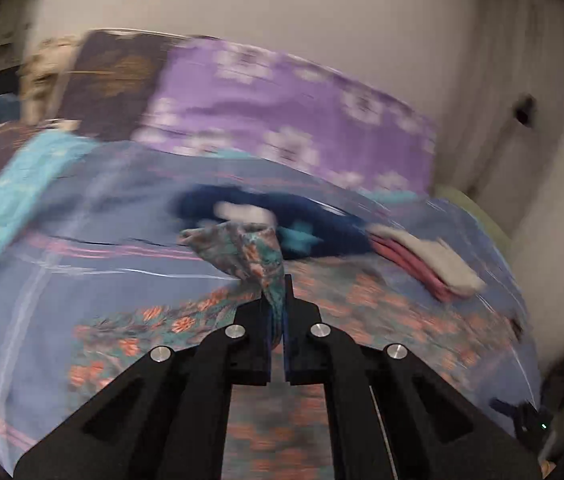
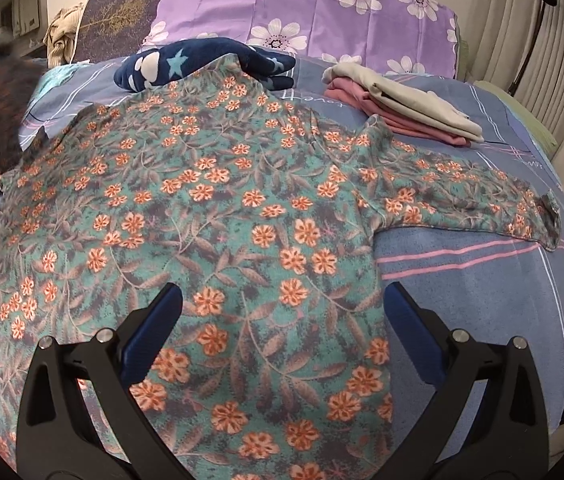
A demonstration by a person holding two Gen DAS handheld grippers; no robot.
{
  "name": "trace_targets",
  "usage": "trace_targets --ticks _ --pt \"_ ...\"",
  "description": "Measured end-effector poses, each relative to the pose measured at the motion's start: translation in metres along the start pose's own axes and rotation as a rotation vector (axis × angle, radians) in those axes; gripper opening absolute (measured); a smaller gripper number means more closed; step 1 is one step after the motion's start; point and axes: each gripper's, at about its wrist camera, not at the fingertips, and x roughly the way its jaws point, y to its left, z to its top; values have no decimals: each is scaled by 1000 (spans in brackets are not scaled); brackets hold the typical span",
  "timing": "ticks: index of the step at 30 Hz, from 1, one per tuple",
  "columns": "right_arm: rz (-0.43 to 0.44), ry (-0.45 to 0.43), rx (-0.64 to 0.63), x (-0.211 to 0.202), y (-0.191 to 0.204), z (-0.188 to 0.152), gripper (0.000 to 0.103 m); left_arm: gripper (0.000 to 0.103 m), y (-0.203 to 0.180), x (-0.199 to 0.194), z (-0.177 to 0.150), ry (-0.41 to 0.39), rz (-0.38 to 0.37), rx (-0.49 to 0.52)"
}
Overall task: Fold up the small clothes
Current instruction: 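Reach the left gripper to the shirt sleeve cuff and grasp it, then fold the held sleeve across the shirt back with left gripper while right gripper pinches the shirt side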
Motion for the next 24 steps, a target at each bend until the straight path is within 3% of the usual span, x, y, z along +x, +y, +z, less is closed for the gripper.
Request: trace_targets --ticks 2,4,6,9,12,14,20,24 --pt "6 2 22 -1 -7 -1 101 6 -45 28 -18 57 -69 59" --pt "18 1 54 -2 -17 -1 101 16 -80 56 -42 118 -94 123" --pt "45 -3 85 -4 -27 -1 101 45 -97 75 -64 184 -101 152" --pt "101 -19 125 -7 -40 3 99 58 -101 78 -91 227 -100 160" --pt "182 1 139 -3 -47 17 72 71 -84 65 -98 215 -52 160" --pt "257 31 127 4 -42 30 38 77 -67 48 -105 192 13 165" --pt "497 98 68 39 0 74 35 84 -11 20 -122 206 242 146" --pt "641 251 129 90 31 96 46 84 32 11 -131 230 356 79"
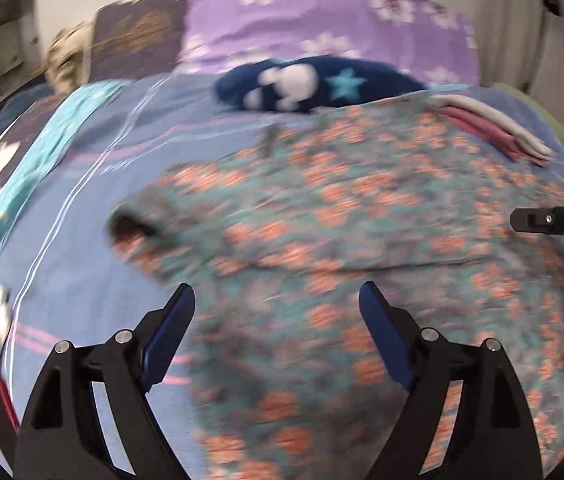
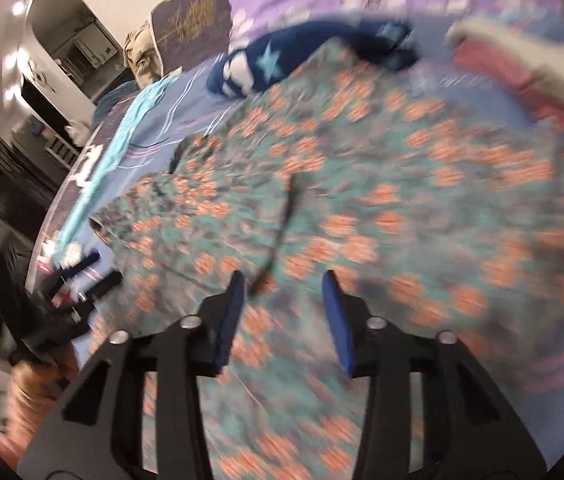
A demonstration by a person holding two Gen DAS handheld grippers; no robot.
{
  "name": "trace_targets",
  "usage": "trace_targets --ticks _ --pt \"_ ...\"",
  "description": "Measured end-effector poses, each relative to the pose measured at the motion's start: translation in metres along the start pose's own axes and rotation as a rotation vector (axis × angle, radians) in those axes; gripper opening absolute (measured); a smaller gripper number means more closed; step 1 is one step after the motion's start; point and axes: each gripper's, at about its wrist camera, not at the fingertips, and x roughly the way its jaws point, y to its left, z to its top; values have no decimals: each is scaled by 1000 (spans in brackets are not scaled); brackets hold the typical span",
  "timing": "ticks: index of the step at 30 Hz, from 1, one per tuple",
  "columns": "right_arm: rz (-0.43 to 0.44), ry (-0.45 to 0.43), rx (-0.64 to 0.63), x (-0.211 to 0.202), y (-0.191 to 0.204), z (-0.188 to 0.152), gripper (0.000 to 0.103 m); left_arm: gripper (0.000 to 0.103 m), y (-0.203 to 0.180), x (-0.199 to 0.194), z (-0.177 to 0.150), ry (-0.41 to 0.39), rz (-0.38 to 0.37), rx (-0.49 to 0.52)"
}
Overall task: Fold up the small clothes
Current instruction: 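Fold the held sleeve across the shirt back with left gripper while right gripper pinches the shirt side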
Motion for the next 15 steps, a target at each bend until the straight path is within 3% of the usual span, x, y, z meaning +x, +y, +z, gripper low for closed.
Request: trace_targets --ticks 2,4,6,7,8,9,10,13,15 --pt "10 54 39 26 -2 10 54 83 12 5 -3 9 58 0" --pt "18 29 51 36 1 14 65 77 19 15 -2 30 180 19" --pt "21 6 39 41 12 21 69 77 29 19 0 32 229 8" --pt "15 6 25 44 17 23 56 77 36 22 2 31 238 -13" --pt "-12 22 -14 50 26 24 28 77 42 25 4 32 254 -35" --pt "-30 36 -33 51 27 25 10 77 48 27 6 35 272 -56" --pt "-40 44 -42 52 30 26 6 77 56 31 8 34 278 -86" --pt "-26 -70 -63 24 39 28 6 78 70 35 10 29 266 -157" --pt "-80 -174 -135 -8 48 28 6 78 73 38 11 32 269 -170"
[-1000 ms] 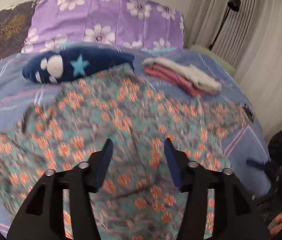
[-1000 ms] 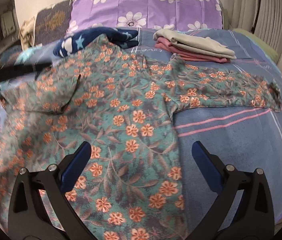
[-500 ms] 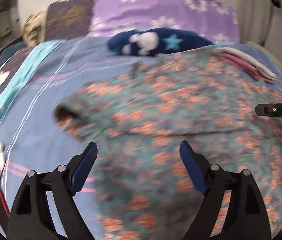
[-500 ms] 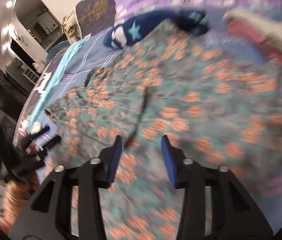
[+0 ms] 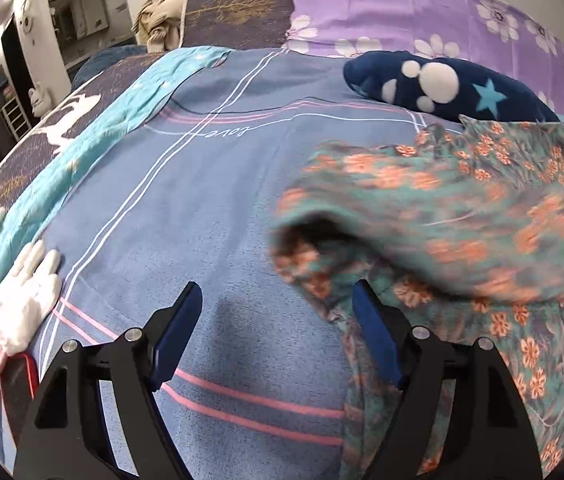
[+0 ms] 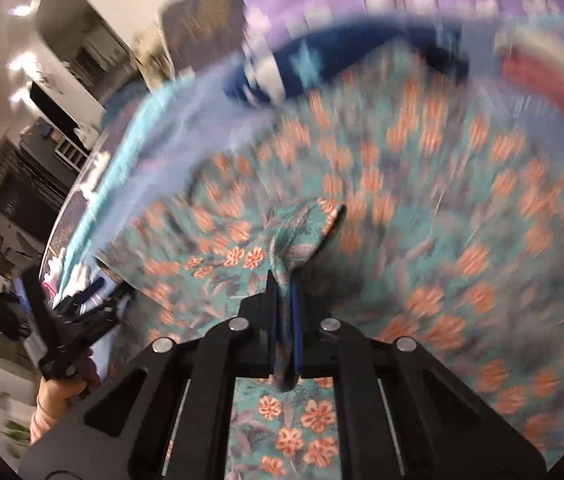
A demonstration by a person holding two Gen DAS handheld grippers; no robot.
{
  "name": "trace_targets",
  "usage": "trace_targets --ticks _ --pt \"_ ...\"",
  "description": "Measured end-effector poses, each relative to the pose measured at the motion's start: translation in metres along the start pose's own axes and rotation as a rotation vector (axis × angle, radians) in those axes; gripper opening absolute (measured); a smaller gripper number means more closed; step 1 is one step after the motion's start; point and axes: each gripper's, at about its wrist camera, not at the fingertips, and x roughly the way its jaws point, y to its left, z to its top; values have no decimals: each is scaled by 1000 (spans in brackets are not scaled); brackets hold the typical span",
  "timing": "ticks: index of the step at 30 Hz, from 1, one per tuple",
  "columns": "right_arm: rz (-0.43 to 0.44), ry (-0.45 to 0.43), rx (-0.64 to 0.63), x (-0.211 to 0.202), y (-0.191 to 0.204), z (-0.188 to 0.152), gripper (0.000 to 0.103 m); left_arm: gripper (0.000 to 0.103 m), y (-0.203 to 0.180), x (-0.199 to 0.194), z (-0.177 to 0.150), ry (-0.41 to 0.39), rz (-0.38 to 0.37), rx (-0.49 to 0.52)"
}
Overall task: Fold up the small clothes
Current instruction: 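Fold the held sleeve across the shirt back with left gripper while right gripper pinches the shirt side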
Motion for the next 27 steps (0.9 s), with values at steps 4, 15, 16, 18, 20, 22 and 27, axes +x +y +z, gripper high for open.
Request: trace_targets --ticks 4,15,16,18,20,22,27 --pt "-180 -100 -72 -41 -12 4 6 78 -4 -4 -5 -12 9 22" --pt "-230 48 111 -7 -92 -26 20 78 -10 -17 -16 -16 -18 64" --pt "-234 37 107 -12 -92 -27 24 78 -7 -23 -18 -21 -29 55" --pt "-249 5 84 -27 -86 -29 25 71 -2 -37 -17 -45 -78 25" --pt "-227 -18 42 -39 -76 -31 25 53 -1 -52 -12 -83 -142 0" --pt "-174 -11 8 -41 -64 -33 24 47 -7 -65 -3 -127 -186 -11" --pt "-267 115 -38 0 -57 -54 18 47 -45 -40 8 -78 -281 54"
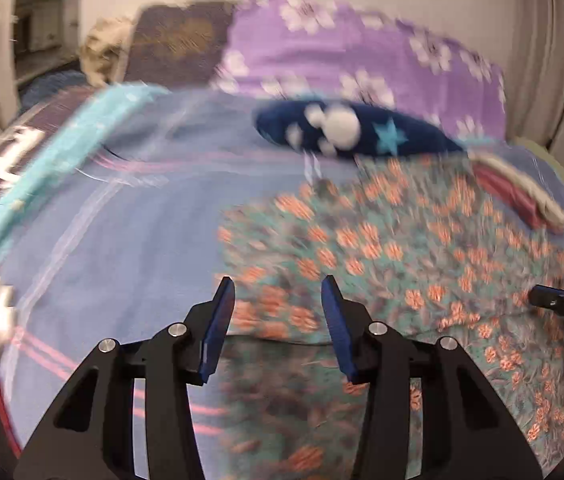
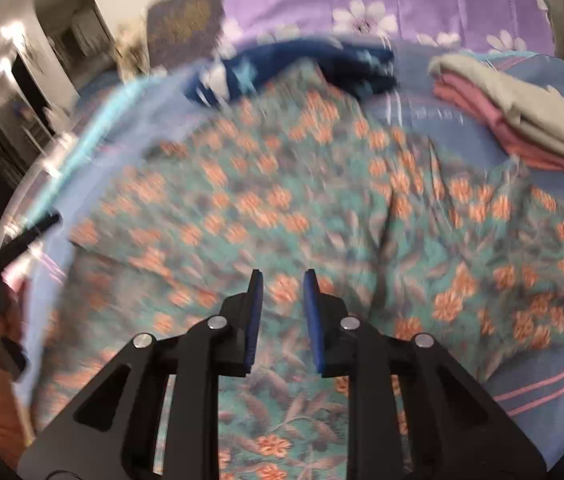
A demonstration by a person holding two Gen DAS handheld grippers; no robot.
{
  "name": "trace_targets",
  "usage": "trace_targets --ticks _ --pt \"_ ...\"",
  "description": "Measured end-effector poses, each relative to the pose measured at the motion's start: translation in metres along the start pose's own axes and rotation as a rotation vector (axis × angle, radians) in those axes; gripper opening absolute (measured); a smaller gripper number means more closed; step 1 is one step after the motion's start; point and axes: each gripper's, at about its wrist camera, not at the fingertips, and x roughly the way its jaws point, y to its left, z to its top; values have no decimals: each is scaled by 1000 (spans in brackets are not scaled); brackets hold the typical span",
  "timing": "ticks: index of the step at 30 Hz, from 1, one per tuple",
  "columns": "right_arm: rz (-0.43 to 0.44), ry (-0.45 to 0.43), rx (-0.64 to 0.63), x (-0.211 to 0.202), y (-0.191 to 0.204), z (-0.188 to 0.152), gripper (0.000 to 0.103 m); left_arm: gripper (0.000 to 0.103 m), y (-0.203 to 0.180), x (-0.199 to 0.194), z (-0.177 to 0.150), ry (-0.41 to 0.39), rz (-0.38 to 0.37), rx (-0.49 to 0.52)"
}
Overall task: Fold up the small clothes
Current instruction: 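Fold the held sleeve across the shirt back with left gripper while right gripper pinches the shirt side, then open both grippers and release the folded side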
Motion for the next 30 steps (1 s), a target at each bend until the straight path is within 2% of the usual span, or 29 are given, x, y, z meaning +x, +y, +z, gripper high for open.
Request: trace_targets --ticks 1,2,3,6,9,10,12,14,16,19,21,30 --pt "-12 2 5 6 -3 -4 13 47 -5 26 -7 80 27 23" --pt "7 -44 17 4 -6 -9 13 48 -6 40 -13 125 49 37" --pt "4 -46 17 2 -6 -10 13 49 -9 43 -18 89 60 50" --pt "-52 -45 -20 -7 2 -11 13 51 -16 35 -13 91 68 70" --pt "-93 -86 -41 -23 9 -15 18 53 -24 23 -11 83 14 60" --pt "-104 -105 -49 -29 12 -15 20 56 -28 18 -10 67 4 65" --pt "-129 -141 -65 -40 16 -17 22 69 -41 7 -8 22 -8 98" --pt "-147 -160 -76 -46 20 -18 23 75 -52 5 -10 8 -11 136" --pt "-148 -175 -86 -52 22 -18 27 76 -62 12 -10 27 5 172" --pt "-144 -190 -83 -60 23 -20 29 76 -67 24 -19 73 -42 153" --pt "-142 -192 -80 -59 24 -21 30 76 -67 33 -23 100 -47 145" --pt "-132 -205 -82 -56 28 -16 35 80 -71 38 -27 109 -30 164"
